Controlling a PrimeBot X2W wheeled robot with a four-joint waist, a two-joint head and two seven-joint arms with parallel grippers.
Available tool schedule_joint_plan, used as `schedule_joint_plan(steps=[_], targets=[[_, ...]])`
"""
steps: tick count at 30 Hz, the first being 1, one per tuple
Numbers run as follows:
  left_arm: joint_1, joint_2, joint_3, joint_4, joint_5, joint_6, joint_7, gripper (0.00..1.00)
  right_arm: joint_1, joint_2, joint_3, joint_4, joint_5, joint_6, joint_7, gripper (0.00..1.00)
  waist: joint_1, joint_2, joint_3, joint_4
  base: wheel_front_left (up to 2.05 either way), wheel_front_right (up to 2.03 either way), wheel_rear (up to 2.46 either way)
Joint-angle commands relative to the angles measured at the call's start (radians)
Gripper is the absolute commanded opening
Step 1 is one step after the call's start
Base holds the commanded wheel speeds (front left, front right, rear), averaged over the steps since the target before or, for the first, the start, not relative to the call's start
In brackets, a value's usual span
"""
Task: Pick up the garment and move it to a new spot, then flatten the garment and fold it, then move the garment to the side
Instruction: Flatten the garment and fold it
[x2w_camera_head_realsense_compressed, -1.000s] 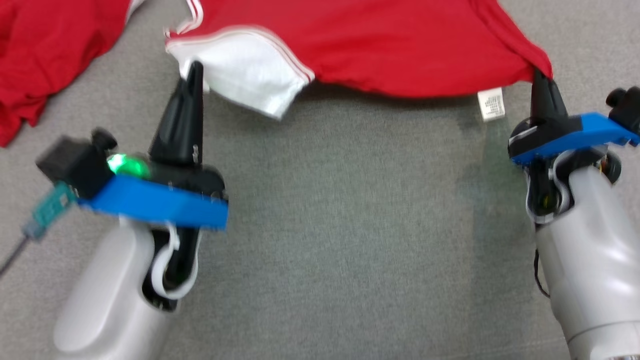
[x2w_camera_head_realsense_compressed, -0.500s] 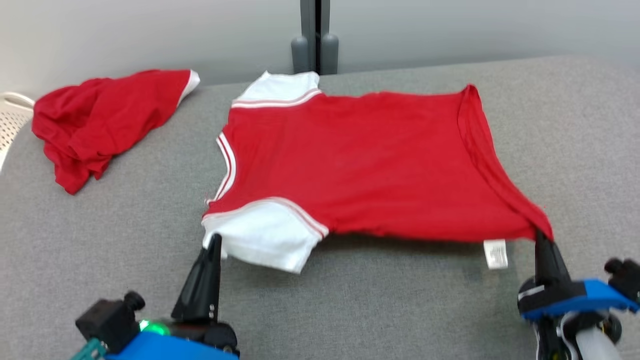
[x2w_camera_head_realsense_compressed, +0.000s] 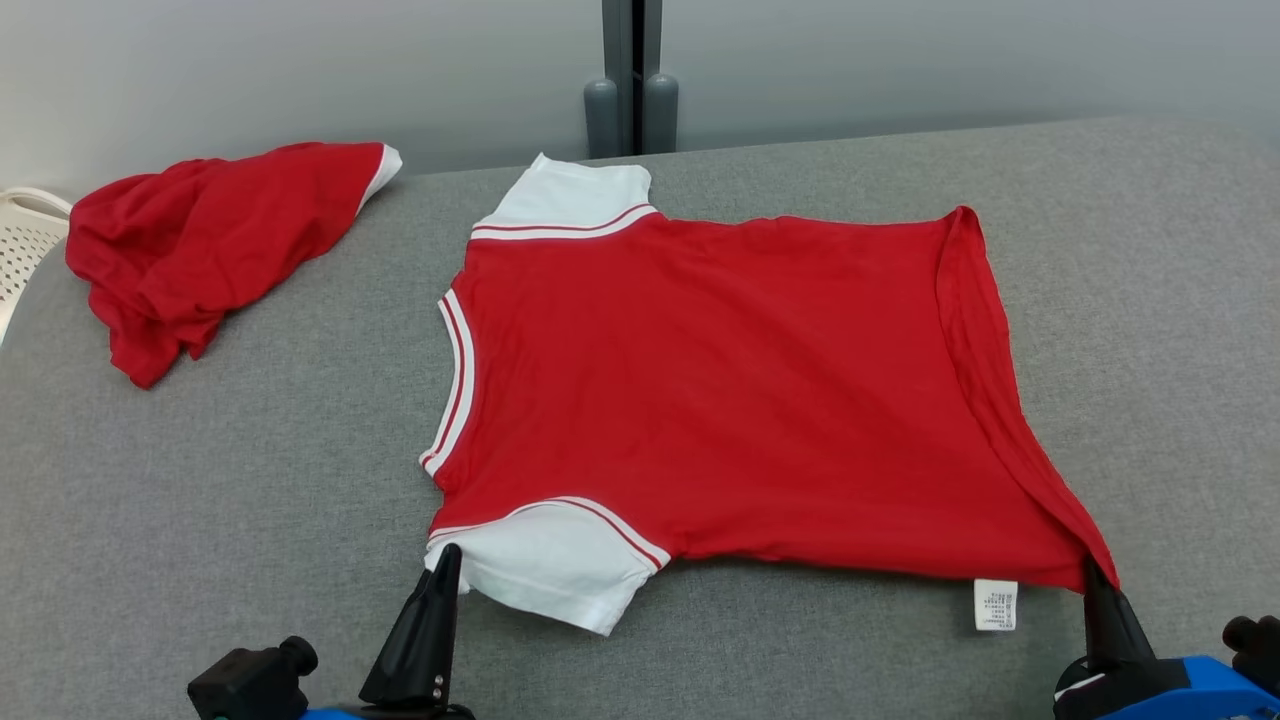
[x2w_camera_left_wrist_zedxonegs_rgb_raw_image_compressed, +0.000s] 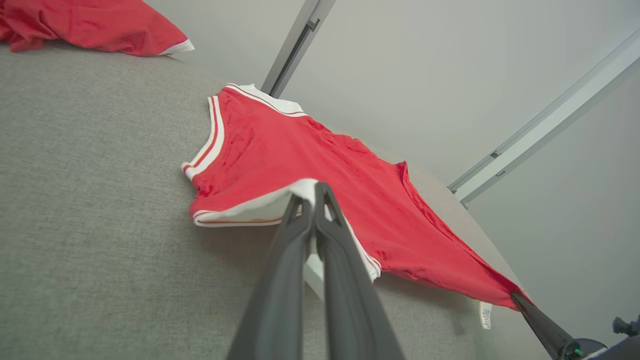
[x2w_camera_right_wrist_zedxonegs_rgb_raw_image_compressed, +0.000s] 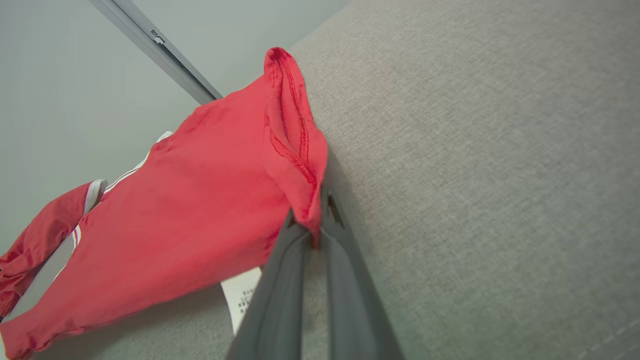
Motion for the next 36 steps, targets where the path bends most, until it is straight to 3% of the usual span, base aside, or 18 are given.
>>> schedule_joint_plan(steps=[1, 15, 24, 33, 34, 35, 36], targets=[[-0.027, -0.001, 0.005, 0.012, -0.003, -0.005, -0.005, 0.00, -0.008, 0.001, 0.005, 0.009, 0.012, 0.000, 0.005, 0.00, 0.0000, 0.0002, 0.012, 0.001, 0.00, 0.00, 0.00], [-0.310, -0.061, 0.008, 0.197, 0.034, -0.069, -0.013, 0.00, -0.173, 0.001, 0.064, 0.113, 0.057, 0.000, -0.011, 0.00, 0.0000, 0.0002, 0.087, -0.006, 0.00, 0.00, 0.00], [-0.569, -0.097, 0.029, 0.426, 0.049, -0.116, -0.011, 0.00, -0.380, 0.001, 0.031, 0.182, 0.020, 0.000, -0.019, 0.00, 0.0000, 0.0002, 0.162, -0.038, 0.00, 0.00, 0.00], [-0.711, -0.132, 0.045, 0.631, 0.066, -0.149, -0.039, 0.00, -0.550, 0.001, 0.034, 0.343, -0.037, 0.000, -0.049, 0.00, 0.0000, 0.0002, 0.212, -0.048, 0.00, 0.00, 0.00], [-0.718, -0.141, 0.051, 0.650, 0.061, -0.151, -0.042, 0.00, -0.563, 0.001, 0.030, 0.360, -0.039, 0.000, -0.059, 0.11, 0.0000, 0.0002, 0.214, -0.046, 0.00, 0.00, 0.00], [-0.727, -0.149, 0.054, 0.665, 0.058, -0.153, -0.043, 0.35, -0.575, 0.001, 0.029, 0.378, -0.041, 0.000, -0.069, 0.43, 0.0000, 0.0002, 0.216, -0.045, 0.00, 0.00, 0.00], [-0.737, -0.154, 0.058, 0.678, 0.064, -0.154, -0.046, 0.94, -0.584, 0.001, 0.032, 0.395, -0.041, 0.000, -0.077, 1.00, 0.0000, 0.0002, 0.216, -0.044, 0.00, 0.00, 0.00]])
